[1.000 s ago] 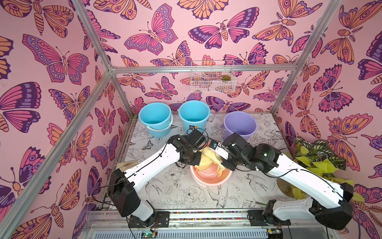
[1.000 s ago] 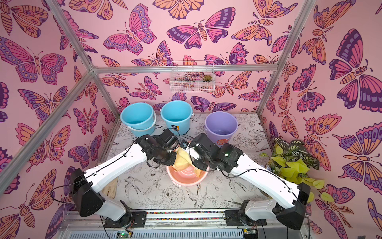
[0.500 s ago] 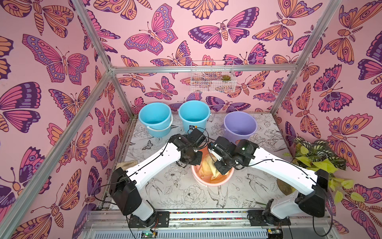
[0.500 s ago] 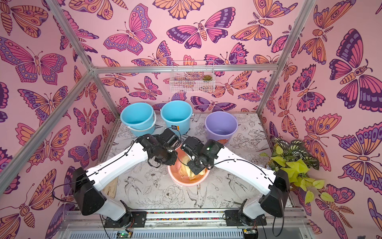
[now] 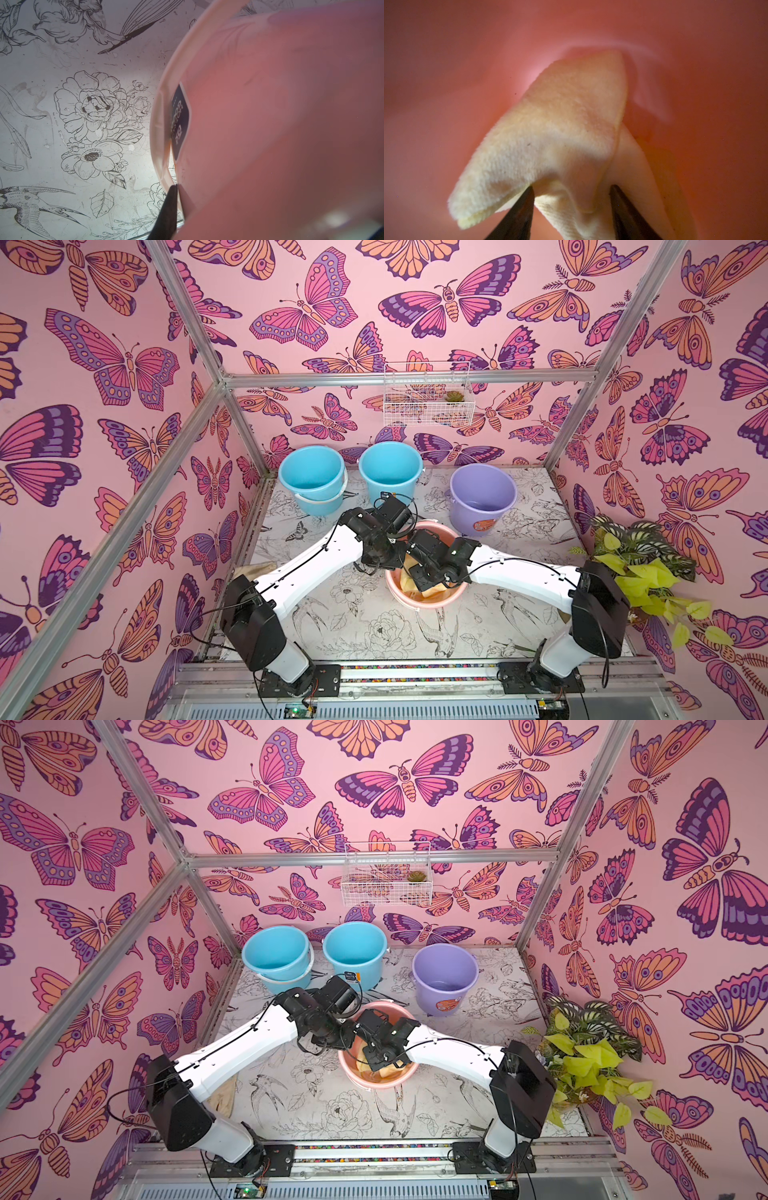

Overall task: Wipe the inside of the bucket with a cloth
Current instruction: Wipe the dirt from the inside of the bucket.

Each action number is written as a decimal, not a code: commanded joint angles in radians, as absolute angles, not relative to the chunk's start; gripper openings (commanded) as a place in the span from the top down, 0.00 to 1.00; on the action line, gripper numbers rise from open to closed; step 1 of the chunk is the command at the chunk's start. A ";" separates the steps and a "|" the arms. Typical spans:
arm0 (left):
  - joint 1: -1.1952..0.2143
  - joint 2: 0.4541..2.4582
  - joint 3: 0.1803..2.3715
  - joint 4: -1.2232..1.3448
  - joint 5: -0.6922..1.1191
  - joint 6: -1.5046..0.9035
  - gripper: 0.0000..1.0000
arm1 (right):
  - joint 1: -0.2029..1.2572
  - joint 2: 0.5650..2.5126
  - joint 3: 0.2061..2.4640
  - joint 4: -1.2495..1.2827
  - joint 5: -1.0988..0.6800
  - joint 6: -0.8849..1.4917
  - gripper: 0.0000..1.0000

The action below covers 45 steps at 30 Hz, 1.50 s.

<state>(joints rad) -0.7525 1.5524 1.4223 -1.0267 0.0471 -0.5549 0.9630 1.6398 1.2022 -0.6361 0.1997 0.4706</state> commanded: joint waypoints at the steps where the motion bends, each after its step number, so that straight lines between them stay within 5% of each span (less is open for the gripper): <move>1: -0.765 1.519 1.410 -1.015 0.097 -0.545 1.00 | 0.963 1.666 1.186 -0.477 0.299 0.515 0.22; 12: -0.765 1.504 1.396 -0.992 0.148 -0.555 1.00 | 0.962 1.798 1.097 -0.189 0.465 0.497 0.06; 23: -0.759 1.455 1.350 -0.982 0.118 -0.611 1.00 | 0.961 1.793 1.019 -0.170 0.499 0.577 0.18; 29: -0.746 1.463 1.336 -0.973 0.132 -0.636 1.00 | 0.959 1.702 0.940 -0.144 0.487 0.595 0.13; 37: -0.746 1.460 1.353 -0.959 0.179 -0.603 1.00 | 0.905 1.845 1.046 -0.202 0.342 0.587 0.09; 40: -0.746 1.456 1.350 -0.952 0.193 -0.599 1.00 | 0.889 1.915 1.076 -0.202 0.292 0.577 0.19; 45: -0.746 1.448 1.340 -0.938 0.201 -0.594 1.00 | 0.875 1.938 1.085 -0.216 0.258 0.557 0.54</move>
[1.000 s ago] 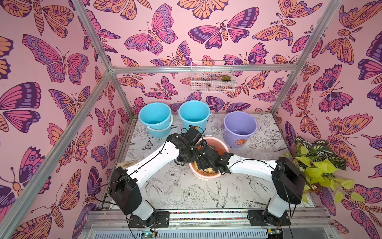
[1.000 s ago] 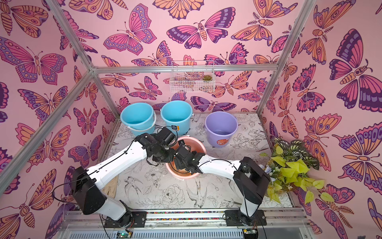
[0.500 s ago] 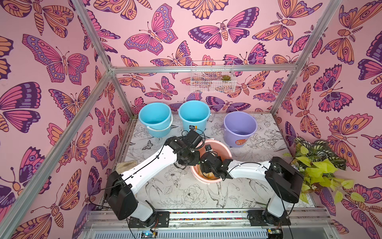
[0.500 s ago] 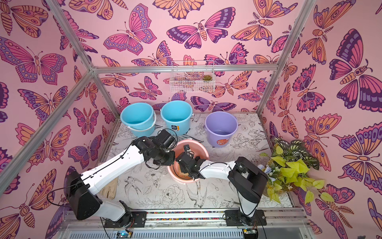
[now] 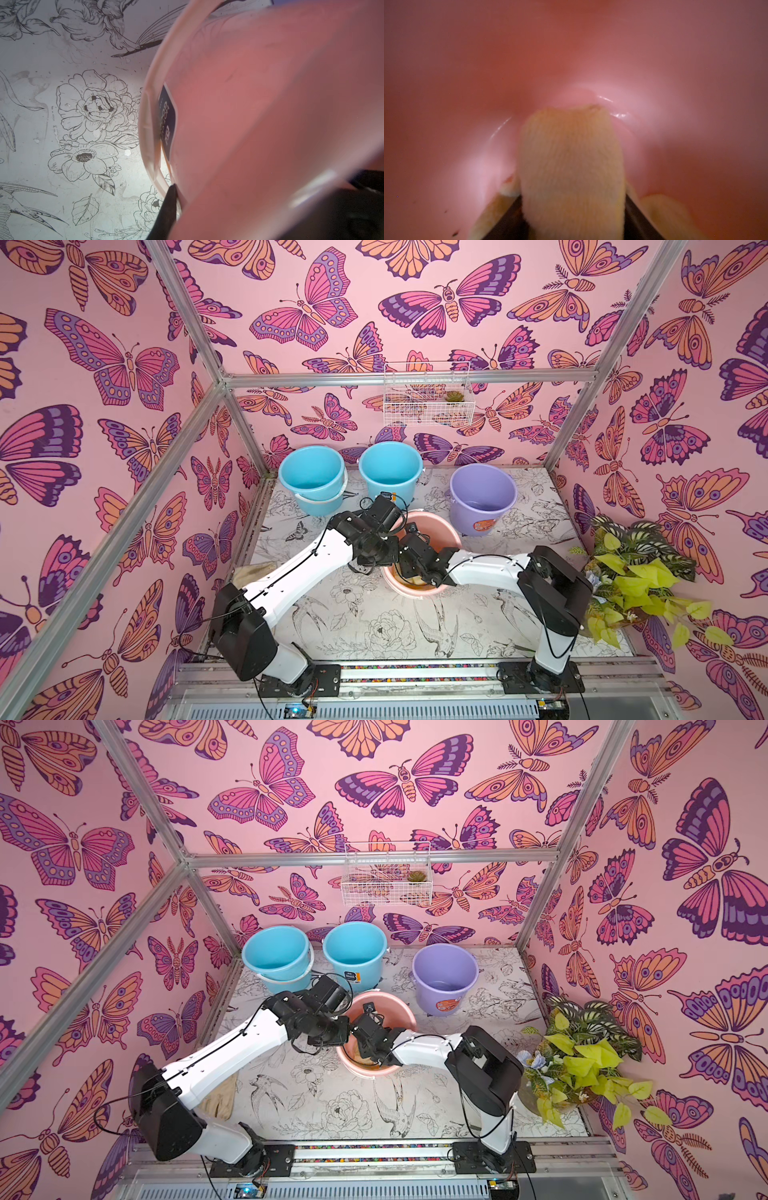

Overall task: Wipe the inside of the bucket with a cloth
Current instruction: Wipe the dirt from the inside of the bucket.

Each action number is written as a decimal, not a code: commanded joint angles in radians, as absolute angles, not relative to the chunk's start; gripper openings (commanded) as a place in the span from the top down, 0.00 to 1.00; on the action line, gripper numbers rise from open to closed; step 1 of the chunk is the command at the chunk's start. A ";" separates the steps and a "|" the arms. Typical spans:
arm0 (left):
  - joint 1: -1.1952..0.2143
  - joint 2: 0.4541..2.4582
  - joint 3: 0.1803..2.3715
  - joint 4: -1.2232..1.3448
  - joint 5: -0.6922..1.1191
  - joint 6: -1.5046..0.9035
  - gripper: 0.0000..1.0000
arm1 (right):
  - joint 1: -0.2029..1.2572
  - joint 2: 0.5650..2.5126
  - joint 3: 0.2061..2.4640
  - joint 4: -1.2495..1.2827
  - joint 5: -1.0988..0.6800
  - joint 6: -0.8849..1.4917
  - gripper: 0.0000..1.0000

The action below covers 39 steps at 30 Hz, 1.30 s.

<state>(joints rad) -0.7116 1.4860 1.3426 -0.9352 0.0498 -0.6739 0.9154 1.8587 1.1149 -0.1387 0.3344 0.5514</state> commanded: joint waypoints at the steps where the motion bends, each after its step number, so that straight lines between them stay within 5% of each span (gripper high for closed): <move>1: -0.746 1.448 1.339 -0.934 0.201 -0.592 1.00 | 0.872 1.929 1.082 -0.216 0.253 0.549 0.58; 8: -0.746 1.461 1.329 -0.932 0.136 -0.581 1.00 | 0.867 1.780 1.109 -0.339 0.202 0.498 1.00; 27: -0.746 1.480 1.301 -0.888 0.053 -0.561 1.00 | 0.867 1.414 1.392 -0.890 -0.002 0.501 1.00; 39: -0.745 1.459 1.300 -0.877 0.055 -0.571 1.00 | 0.867 1.503 1.343 -0.929 -0.264 0.572 1.00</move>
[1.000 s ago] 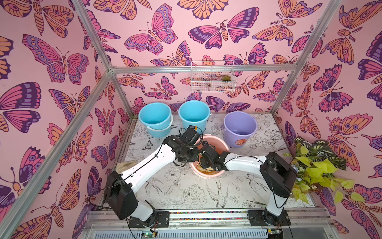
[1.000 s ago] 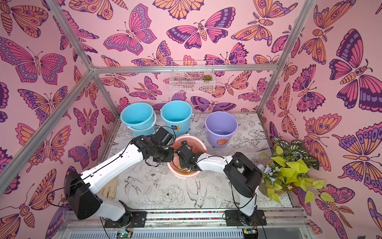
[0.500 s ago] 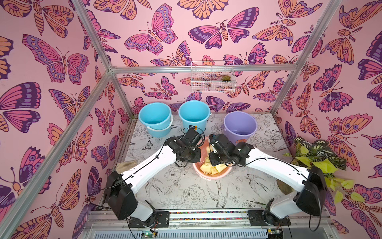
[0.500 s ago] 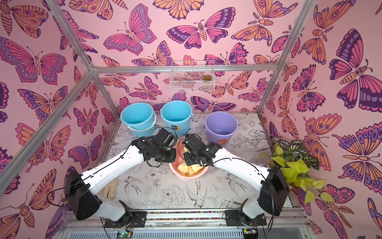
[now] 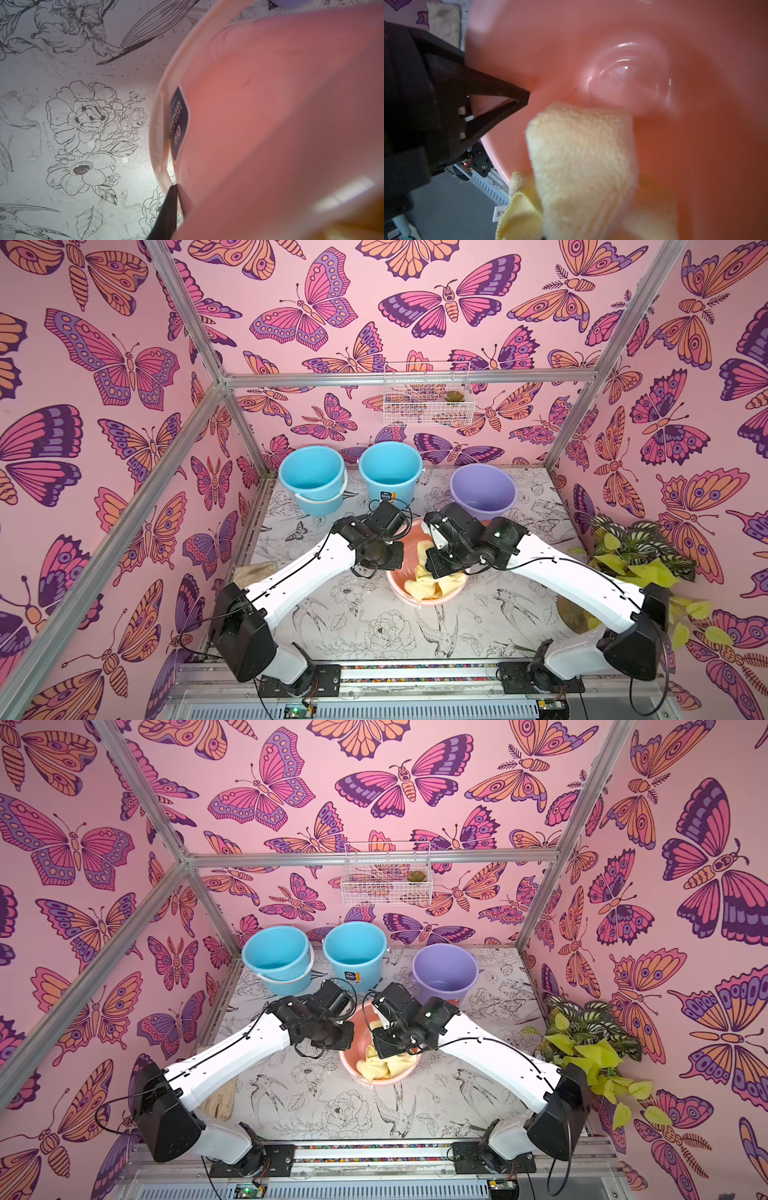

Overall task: Wipe the inside of the bucket with a cloth
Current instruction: Wipe the dirt from the inside of the bucket.

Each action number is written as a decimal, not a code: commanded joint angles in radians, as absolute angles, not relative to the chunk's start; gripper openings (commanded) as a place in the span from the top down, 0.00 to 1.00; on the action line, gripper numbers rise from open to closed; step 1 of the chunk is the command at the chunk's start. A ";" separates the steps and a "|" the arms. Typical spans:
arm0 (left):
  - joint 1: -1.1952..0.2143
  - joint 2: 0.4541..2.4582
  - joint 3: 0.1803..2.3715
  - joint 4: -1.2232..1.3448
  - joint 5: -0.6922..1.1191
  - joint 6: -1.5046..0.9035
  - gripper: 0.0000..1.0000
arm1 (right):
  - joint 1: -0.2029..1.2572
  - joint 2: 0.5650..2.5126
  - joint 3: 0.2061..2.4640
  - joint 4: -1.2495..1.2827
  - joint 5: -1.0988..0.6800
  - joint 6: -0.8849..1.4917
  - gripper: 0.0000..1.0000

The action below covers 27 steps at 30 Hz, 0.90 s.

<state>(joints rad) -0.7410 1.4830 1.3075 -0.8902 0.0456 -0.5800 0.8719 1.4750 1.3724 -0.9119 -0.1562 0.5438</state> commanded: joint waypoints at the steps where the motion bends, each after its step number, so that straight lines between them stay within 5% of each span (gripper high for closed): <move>1: -0.746 1.457 1.300 -0.877 0.055 -0.572 1.00 | 0.867 1.513 1.326 -0.912 -0.284 0.579 1.00; 19: -0.746 1.443 1.301 -0.875 0.077 -0.587 1.00 | 0.864 1.885 1.204 -0.728 -0.155 0.584 1.00; 27: -0.746 1.449 1.303 -0.874 0.066 -0.588 1.00 | 0.865 1.838 1.200 -0.743 -0.206 0.595 1.00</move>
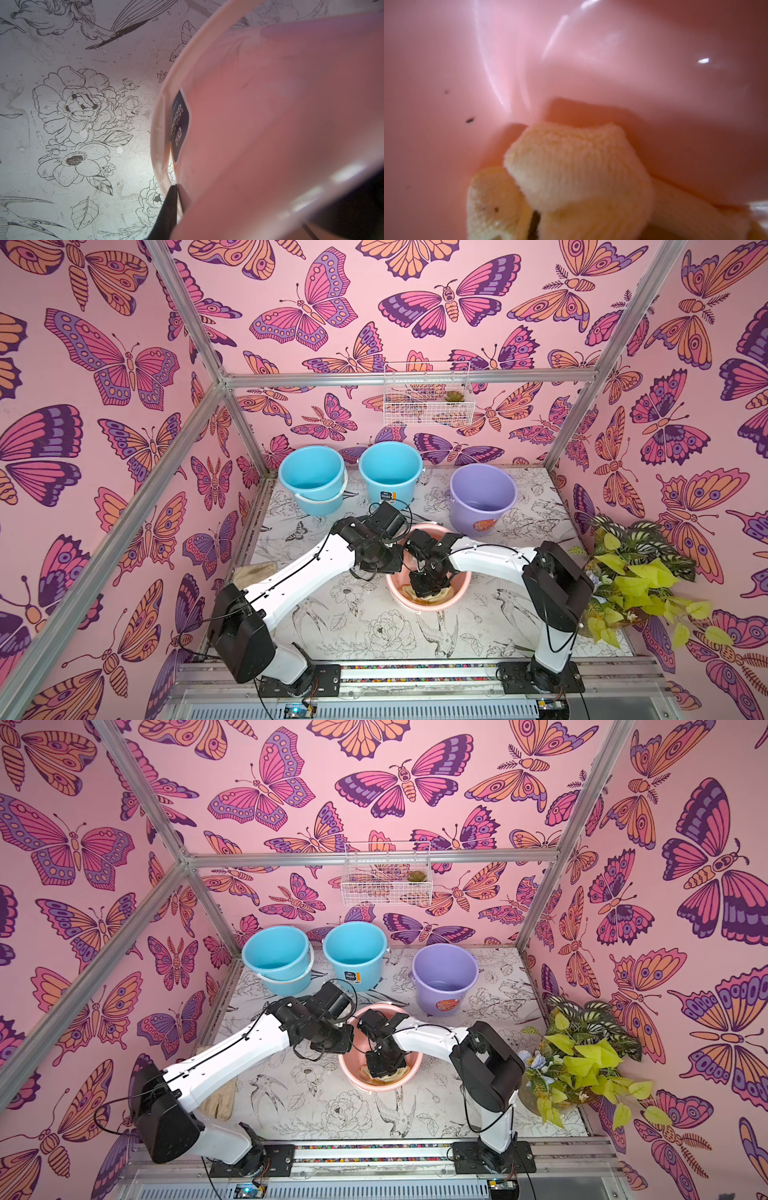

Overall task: Wipe the inside of the bucket with a cloth
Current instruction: Wipe the dirt from the inside of the bucket.

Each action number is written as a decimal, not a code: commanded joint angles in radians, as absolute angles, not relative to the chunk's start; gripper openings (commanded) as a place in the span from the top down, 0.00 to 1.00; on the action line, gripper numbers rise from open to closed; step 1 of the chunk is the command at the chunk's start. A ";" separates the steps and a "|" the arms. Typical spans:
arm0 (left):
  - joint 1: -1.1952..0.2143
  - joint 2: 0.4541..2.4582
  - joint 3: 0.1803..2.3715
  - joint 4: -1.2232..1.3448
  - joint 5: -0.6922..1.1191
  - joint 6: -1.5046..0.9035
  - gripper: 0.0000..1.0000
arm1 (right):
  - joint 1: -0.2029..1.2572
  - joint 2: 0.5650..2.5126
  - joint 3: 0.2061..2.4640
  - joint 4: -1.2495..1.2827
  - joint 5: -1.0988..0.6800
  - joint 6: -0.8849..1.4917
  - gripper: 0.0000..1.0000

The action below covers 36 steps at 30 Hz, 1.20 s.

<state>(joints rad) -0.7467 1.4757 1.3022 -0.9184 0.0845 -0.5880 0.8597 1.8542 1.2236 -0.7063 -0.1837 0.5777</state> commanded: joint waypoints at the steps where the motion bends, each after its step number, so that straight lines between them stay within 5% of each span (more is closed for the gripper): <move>1: -0.746 1.454 1.301 -0.874 0.066 -0.587 1.00 | 0.864 1.807 1.198 -0.752 -0.229 0.600 1.00; 11: -0.746 1.476 1.319 -0.871 0.051 -0.579 1.00 | 0.865 1.521 1.232 -0.844 -0.416 0.684 1.00; 20: -0.746 1.488 1.336 -0.867 0.072 -0.578 1.00 | 0.865 1.481 1.105 -0.446 -0.591 0.981 1.00; 36: -0.746 1.461 1.314 -0.853 0.097 -0.597 1.00 | 0.864 1.710 0.948 0.047 -0.345 1.322 1.00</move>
<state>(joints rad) -0.7376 1.4807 1.3109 -0.9318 0.0620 -0.5880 0.8486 1.6531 0.9630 -0.0689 -0.3866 1.2427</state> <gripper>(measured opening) 0.152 0.099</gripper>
